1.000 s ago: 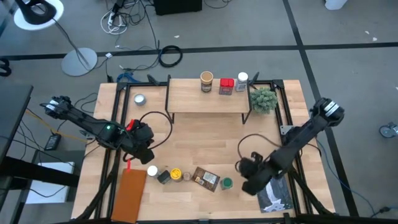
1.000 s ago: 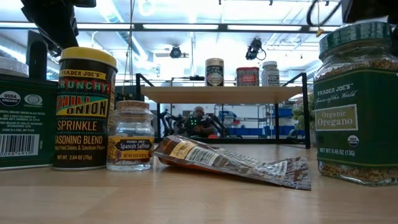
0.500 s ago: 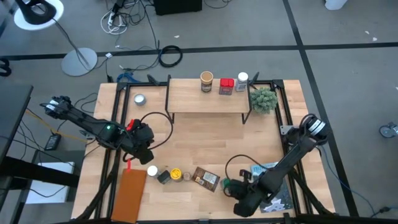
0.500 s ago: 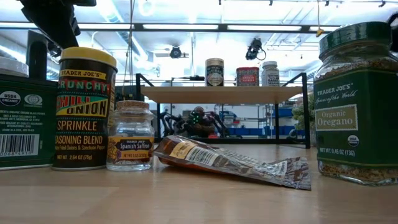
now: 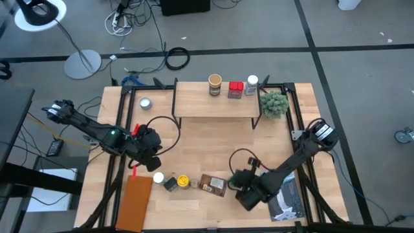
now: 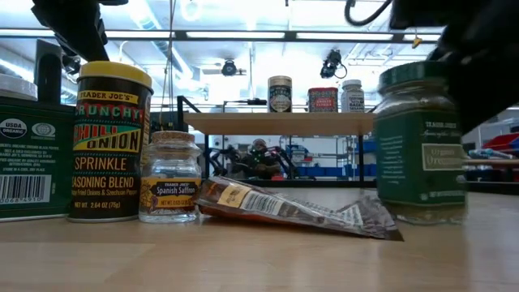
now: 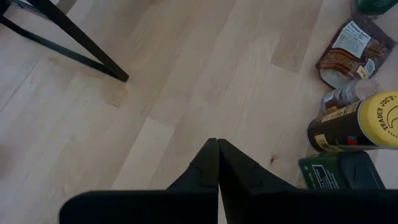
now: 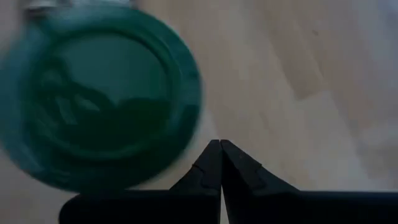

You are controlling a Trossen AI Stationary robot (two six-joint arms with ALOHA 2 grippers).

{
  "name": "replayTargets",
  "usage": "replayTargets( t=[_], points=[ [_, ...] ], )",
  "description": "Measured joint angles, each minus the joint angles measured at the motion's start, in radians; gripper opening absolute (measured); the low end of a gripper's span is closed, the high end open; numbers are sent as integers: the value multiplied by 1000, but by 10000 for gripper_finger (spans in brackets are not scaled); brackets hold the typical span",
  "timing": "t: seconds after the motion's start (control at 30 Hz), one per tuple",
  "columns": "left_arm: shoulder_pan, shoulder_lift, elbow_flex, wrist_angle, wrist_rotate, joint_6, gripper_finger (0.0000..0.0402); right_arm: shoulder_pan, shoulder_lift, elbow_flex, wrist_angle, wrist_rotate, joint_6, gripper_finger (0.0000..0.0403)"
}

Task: Shelf spices
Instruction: Put the green seasoning bottle on the shelf

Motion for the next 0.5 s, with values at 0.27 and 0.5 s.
replayTargets(
  t=[0.27,0.5],
  points=[
    [0,0,0,0,0,0,6,35,-8,0,-215,-83,235,0],
    [0,0,0,0,-3,7,6,207,-22,0,-212,-16,694,1]
  ],
)
